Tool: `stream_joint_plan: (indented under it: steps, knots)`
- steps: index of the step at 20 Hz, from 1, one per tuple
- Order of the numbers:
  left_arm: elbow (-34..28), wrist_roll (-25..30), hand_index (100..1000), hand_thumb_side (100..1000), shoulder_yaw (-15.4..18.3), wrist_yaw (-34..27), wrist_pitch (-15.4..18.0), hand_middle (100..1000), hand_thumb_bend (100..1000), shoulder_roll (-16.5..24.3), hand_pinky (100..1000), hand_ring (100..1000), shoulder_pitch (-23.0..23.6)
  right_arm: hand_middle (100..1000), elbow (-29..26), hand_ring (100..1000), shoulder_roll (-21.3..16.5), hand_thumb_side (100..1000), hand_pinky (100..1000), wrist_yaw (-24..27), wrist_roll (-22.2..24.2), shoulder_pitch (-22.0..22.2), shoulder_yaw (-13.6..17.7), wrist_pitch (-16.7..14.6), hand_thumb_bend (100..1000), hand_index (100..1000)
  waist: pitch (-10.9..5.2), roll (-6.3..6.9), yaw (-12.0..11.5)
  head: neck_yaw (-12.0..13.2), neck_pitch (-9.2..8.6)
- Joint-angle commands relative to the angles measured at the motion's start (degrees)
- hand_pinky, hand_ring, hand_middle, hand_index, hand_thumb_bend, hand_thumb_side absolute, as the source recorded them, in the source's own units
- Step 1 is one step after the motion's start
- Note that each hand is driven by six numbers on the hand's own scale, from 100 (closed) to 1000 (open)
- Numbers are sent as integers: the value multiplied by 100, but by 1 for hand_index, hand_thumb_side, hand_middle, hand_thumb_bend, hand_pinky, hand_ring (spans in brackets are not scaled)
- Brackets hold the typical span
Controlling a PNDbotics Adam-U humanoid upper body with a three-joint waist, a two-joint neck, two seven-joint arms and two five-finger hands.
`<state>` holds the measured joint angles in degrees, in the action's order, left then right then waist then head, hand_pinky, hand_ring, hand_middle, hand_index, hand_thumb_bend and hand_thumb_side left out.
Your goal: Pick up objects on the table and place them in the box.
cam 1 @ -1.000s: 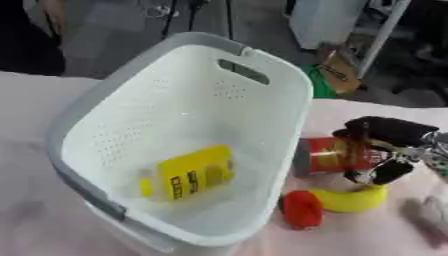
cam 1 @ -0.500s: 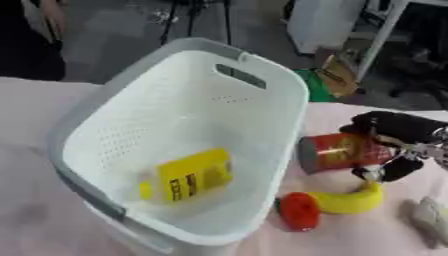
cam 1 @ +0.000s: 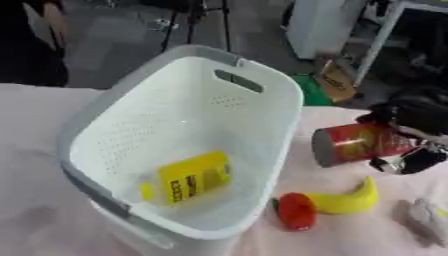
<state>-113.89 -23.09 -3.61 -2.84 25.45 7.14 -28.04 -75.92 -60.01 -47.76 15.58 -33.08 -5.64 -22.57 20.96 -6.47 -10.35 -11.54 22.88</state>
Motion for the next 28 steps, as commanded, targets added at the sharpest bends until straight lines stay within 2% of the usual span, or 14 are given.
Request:
stream_joint_plan:
  steps: [1, 4, 5, 6, 15, 20, 28]
  knots:
    - [-70, 8, 670, 962, 30, 49, -16, 601, 100, 77, 517, 469, -13, 759, -210, 979, -430, 455, 986, 114, -56, -18, 129, 38, 103, 505, -188, 18, 38, 59, 44]
    - [-70, 11, 670, 962, 31, 62, -14, 601, 100, 66, 517, 469, 4, 757, -347, 979, -547, 452, 986, 193, -89, 30, 170, 82, 102, 502, -231, 23, 72, 100, 61]
    - [-70, 13, 670, 962, 28, 63, -12, 600, 100, 62, 516, 469, 7, 757, -385, 979, -574, 531, 986, 216, -96, 40, 181, 95, 100, 500, -240, 23, 80, 107, 63]
    - [-70, 18, 670, 962, 25, 62, -10, 600, 100, 58, 516, 469, 11, 755, -435, 979, -611, 449, 986, 241, -109, 43, 195, 102, 101, 500, -256, 24, 91, 119, 68]
    - [-70, 49, 669, 961, 18, 82, -2, 599, 100, 17, 516, 469, 36, 738, -989, 978, -749, 445, 984, 689, -250, -61, 409, 232, 100, 476, -355, 24, 120, 194, 82]
    - [-70, 52, 669, 962, 23, 89, 9, 598, 100, -4, 515, 469, 49, 722, -1470, 976, -653, 412, 984, 1054, -433, -299, 691, 478, 100, 440, -400, 14, 116, 221, 68]
    - [-70, 64, 669, 962, 8, 91, 23, 598, 100, -11, 515, 469, 37, 711, -1978, 976, -491, 403, 984, 1246, -584, -582, 747, 763, 100, 411, -399, -36, 36, 183, 30]
